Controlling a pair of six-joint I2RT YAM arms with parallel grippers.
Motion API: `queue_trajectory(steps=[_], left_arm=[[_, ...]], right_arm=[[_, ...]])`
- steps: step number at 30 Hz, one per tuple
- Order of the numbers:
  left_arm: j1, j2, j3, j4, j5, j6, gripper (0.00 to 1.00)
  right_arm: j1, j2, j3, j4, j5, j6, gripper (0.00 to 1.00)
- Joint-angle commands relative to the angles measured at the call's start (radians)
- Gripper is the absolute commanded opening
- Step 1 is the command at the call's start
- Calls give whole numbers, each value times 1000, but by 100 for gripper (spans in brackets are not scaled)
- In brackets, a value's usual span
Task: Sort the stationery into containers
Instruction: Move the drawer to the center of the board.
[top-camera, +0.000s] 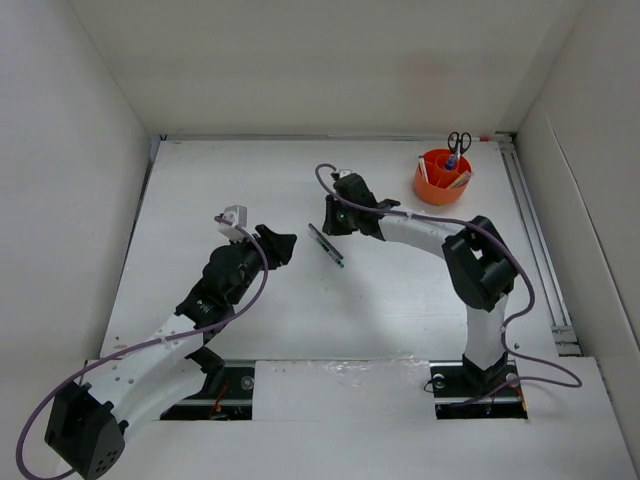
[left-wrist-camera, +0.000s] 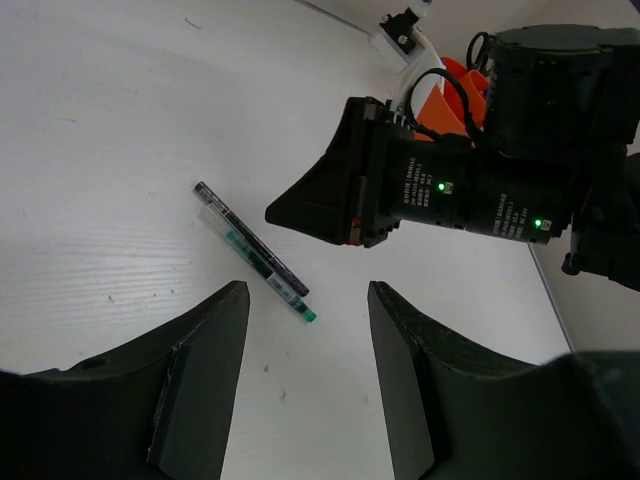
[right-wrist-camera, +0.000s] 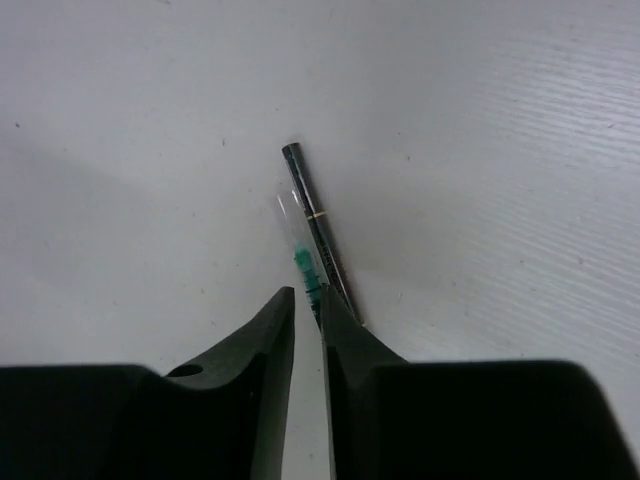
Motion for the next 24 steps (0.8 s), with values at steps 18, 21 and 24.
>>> queue_trajectory(steps=[18,21,24], left_arm=[[2,5,55,-15,-7,-13,47],[2,14,46,9,-7,-13,47],[2,25,55,-1,-7,-13,47]], right_arm=[[80,232,314,-224,143,-97,36],[103,241,314,-234,166,-97,30],[113,263,325,-244,195,-97,25]])
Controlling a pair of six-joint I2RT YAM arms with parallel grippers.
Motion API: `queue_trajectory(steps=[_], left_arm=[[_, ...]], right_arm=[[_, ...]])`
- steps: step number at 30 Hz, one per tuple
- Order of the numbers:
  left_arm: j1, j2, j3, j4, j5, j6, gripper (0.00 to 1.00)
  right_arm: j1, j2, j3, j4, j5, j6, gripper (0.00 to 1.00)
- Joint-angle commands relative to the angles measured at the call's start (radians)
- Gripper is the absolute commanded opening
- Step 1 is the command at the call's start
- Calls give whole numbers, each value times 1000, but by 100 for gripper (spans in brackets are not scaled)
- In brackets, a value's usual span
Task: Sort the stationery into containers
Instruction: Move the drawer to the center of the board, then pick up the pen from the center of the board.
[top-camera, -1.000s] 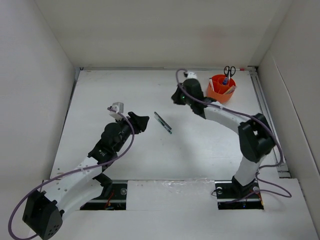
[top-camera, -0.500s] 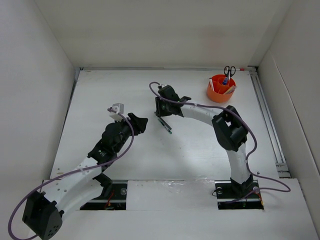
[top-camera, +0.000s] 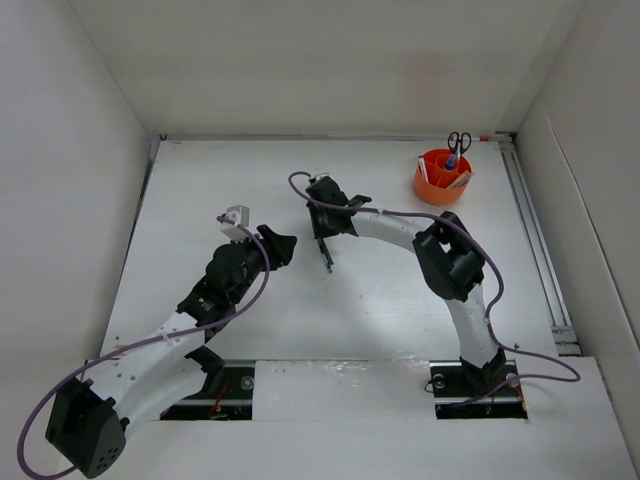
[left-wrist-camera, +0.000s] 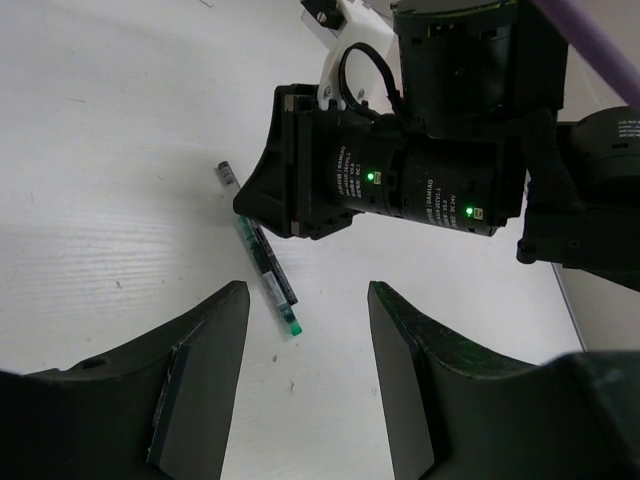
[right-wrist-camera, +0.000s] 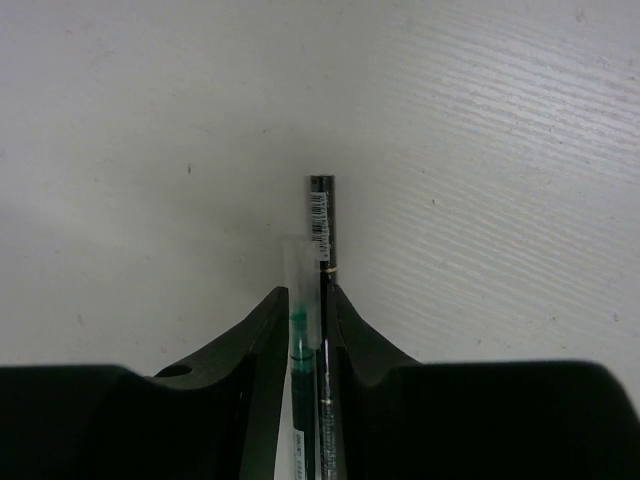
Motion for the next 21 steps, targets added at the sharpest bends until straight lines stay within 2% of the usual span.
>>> queue_trajectory(steps=[1,3,6,7,11,13,16,19,21], left_arm=[[2,5,47,35,2,-5,47],[2,5,38,49,2,-5,47],[2,5,38,40,2,5,47],[2,-4,38,40,2,5,47],[2,-13,27,37,-7,5,47],[2,-24,27,37,-7,5,47],[2,-24,16,37,-7,5,47],[2,-35,16,37,-7,5,47],[2,-35,16,37,-7,5,47]], right_arm=[[37,27,55,-35,69,-12,25],[48,27,56,-44,95,-12,28],[48,36,66,-44,84,-3,43],[48,36,66,-44,84,6,44],[48,36,76,-44,95,26,44],[48,27,86,-44,104,26,33],[48,27,86,-44,95,26,33],[48,79,143,-62,86,26,39],[48,88,152,-62,86,26,39]])
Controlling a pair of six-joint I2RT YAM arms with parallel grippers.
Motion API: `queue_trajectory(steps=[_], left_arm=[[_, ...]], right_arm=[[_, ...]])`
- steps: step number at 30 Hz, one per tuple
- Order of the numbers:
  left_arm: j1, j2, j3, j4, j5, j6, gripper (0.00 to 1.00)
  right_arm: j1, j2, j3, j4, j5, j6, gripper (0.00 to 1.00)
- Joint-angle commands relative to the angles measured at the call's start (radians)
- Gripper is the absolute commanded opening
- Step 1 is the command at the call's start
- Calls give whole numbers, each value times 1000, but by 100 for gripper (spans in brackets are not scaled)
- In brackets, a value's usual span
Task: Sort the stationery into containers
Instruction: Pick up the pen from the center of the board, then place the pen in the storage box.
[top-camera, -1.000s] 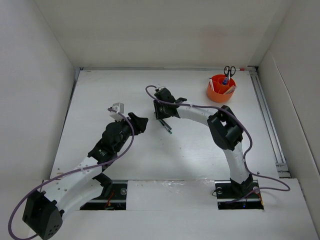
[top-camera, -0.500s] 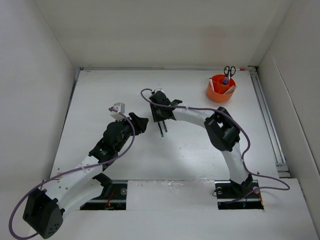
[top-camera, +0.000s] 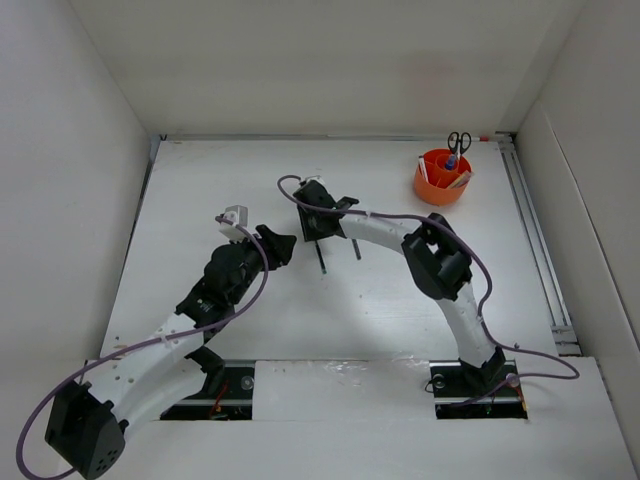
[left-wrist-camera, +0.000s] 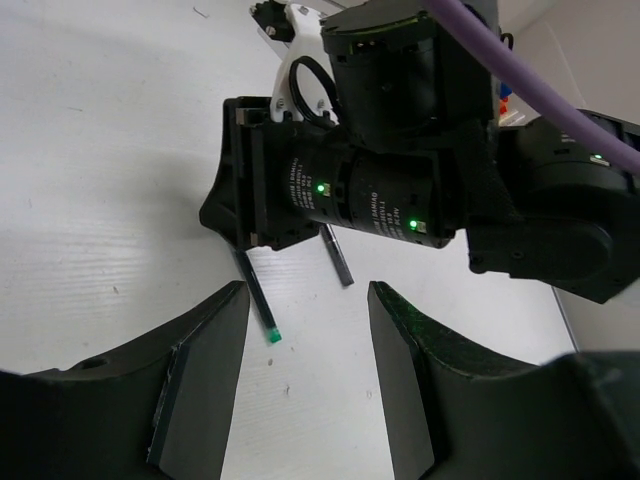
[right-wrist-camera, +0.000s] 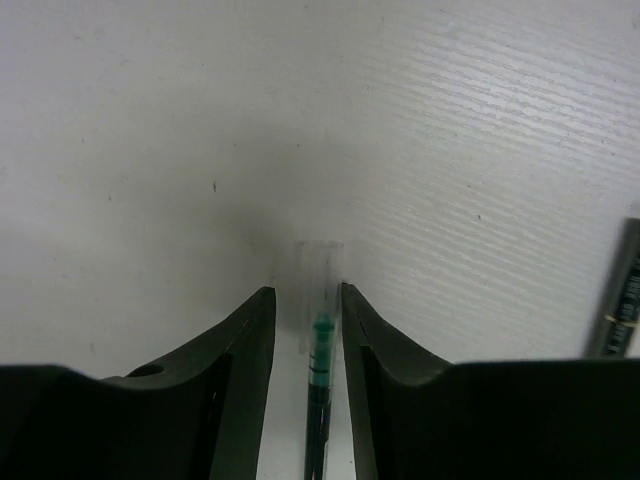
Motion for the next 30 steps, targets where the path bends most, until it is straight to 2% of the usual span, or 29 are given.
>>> queue_trajectory(steps=[1,8,9,10,14,20,25,30], left_arm=[[2,-24,16,37,-7,5,47],[2,-44,16,14,-17,14,47],[2,-44,16,14,-17,14,47],[2,-55,16,14,-17,14,47],[2,-43,4,26,-17,14,47],[2,-20,13,46,3,14,47],[2,-20,4,59,22,14,47],[2,-9,-5,69,22,14,47]], right_arm=[[1,33,77,-8,-8,6,39],[-8,79,125,-25,1,6,26],[-19,80,125,-35,-8,6,21],[-19,80,125,-44,-8,6,1],[-68,-12,50,35,-57,39,0],[-330,-262,-97,216,-198,189,0],[-613,-426,-229,363,-81,351,0],[-796,-526,-357,466,87,483,0]])
